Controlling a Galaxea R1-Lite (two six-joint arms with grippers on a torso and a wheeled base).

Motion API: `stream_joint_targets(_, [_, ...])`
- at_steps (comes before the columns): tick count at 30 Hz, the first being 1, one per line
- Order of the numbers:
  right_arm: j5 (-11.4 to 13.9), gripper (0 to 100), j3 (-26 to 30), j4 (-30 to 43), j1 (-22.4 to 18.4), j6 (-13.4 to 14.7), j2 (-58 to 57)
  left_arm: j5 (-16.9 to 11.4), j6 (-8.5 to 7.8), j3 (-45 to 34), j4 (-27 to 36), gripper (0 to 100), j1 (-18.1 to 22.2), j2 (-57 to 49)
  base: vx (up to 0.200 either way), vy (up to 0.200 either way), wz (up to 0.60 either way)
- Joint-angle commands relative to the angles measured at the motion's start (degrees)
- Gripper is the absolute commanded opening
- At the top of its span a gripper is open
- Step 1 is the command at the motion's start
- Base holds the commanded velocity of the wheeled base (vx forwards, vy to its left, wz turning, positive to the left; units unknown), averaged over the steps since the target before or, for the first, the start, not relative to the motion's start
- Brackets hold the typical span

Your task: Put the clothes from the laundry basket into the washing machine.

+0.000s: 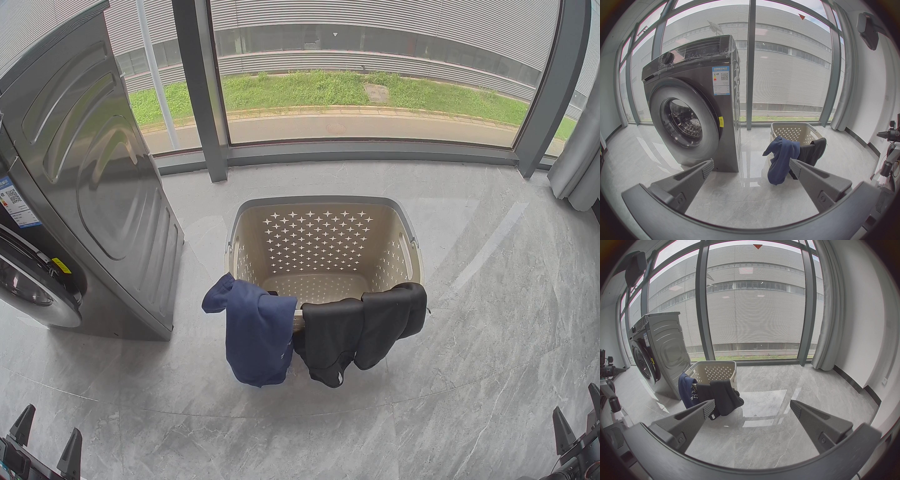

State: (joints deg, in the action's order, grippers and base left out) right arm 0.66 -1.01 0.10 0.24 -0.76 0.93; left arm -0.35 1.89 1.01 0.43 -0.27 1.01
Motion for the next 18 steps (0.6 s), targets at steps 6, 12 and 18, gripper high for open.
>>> stream_joint_targets(6, [0.04,100,1.01,-0.01,0.02,-0.04,-0.93,0.00,0.04,-0.92,0.01,100,0.00,-0.92,0.200,0.000,0.00])
stream_joint_targets(12, [0.04,100,1.01,-0.01,0.02,-0.04,-0.93,0.00,0.04,-0.92,0.01,100,0.00,-0.84,0.067,0.000,0.00])
stream_joint_targets(18, [0.04,100,1.01,-0.01,0.02,-0.04,-0.93,0.00,-0.04,-0.92,0.01,100,0.00,-0.92,0.000,0.000,0.00])
